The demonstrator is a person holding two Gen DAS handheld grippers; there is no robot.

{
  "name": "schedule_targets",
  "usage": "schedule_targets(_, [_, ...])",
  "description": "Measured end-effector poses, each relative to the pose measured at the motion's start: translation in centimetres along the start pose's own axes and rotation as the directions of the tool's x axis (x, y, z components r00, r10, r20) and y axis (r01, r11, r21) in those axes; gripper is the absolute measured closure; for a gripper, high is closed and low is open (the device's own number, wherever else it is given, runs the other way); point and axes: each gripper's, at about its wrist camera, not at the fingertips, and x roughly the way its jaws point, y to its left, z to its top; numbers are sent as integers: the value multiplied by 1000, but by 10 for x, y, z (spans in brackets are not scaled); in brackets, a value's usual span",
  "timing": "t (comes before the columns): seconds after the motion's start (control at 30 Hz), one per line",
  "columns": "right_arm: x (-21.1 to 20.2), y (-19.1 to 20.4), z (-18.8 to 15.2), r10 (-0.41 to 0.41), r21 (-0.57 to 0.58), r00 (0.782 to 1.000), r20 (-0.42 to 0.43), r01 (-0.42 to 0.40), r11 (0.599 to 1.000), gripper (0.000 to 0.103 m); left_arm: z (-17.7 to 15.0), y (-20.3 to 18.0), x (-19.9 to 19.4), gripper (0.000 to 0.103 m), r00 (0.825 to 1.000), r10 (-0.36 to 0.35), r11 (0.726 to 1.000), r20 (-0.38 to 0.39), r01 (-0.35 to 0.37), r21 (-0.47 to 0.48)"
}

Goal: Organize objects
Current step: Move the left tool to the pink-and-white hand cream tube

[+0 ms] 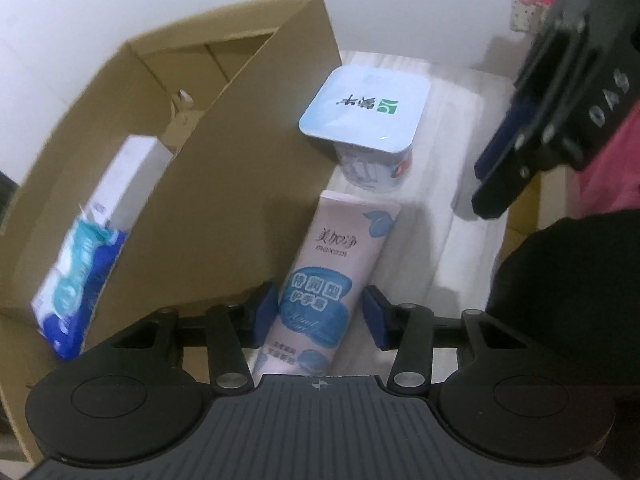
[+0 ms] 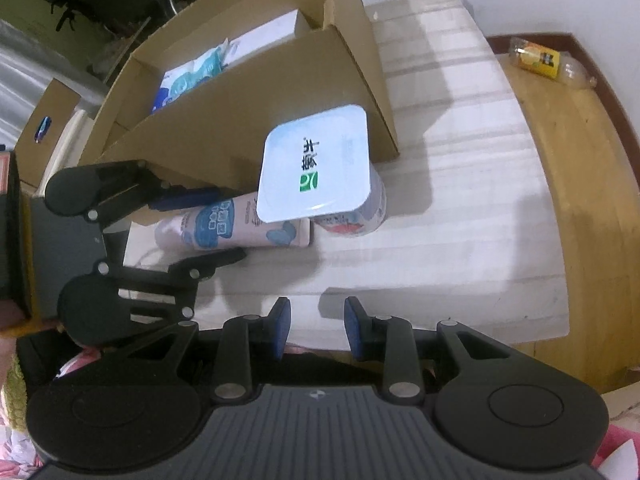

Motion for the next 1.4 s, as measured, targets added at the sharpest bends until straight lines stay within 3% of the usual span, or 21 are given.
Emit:
schedule_targets(0.2, [-1,5,-7,-2,-11,1000,-5,2,1000,71,-7,9,-2,62,996,-75,997,-42,76,15])
schedule_targets(0.43, [0,6,-13,8,-16,1000,-6,-8,1000,71,-30,15,-11,64,995,-83,996,-57,83,10])
schedule_targets(0.83, [-2,8,-6,28,-50,999,-33,-30,998,71,-57,20,-24,59,997,-36,999,-69,37,18])
schedule_targets(1.0, [2,13,-3,26,-48,999,-44,-28,998,71,-64,22,-27,48,999,-16,1000,-47,17,17])
schedule_targets(1.2, [10,24,1,33,-44,998,-44,-35,998,69,-64,18,-27,47,1000,0,994,-19,2,105])
schedule_targets(1.33, [15,31,3,48,-38,998,-41,-50,998,64,-65,21,-28,48,1000,-8,999,-28,9,47])
schedule_targets(1.4, [16,35,5,54,-31,998,-32,-55,998,60,-65,16,-30,57,1000,-8,997,-24,10,71])
